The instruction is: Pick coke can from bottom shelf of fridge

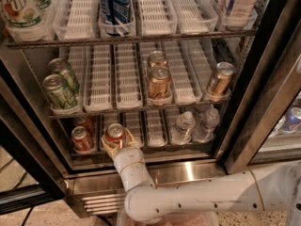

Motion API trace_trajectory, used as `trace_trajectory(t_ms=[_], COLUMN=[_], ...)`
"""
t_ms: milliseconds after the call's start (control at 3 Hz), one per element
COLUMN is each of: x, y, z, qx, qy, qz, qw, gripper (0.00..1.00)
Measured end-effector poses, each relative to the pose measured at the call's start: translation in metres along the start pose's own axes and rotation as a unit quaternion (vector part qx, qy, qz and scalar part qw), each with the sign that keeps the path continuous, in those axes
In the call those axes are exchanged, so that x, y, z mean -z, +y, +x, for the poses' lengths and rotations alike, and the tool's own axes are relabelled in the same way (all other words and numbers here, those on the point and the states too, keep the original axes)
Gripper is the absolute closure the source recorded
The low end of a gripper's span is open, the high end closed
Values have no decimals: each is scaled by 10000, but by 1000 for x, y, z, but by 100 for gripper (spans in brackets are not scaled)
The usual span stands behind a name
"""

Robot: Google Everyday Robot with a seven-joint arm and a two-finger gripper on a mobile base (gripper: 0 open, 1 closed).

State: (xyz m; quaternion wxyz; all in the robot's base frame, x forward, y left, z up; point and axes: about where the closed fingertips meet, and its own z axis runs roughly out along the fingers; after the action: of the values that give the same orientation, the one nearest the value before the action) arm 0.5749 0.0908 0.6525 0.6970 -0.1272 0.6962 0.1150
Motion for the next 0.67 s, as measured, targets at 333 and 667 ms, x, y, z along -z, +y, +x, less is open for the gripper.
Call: trace_trajectory(t_ms=[333,667], x=[0,0], y=[0,0], z=[2,4], qx=[0,-1], qy=[0,0], qz=[0,-1], qw=[10000,10000], gripper=[100,100])
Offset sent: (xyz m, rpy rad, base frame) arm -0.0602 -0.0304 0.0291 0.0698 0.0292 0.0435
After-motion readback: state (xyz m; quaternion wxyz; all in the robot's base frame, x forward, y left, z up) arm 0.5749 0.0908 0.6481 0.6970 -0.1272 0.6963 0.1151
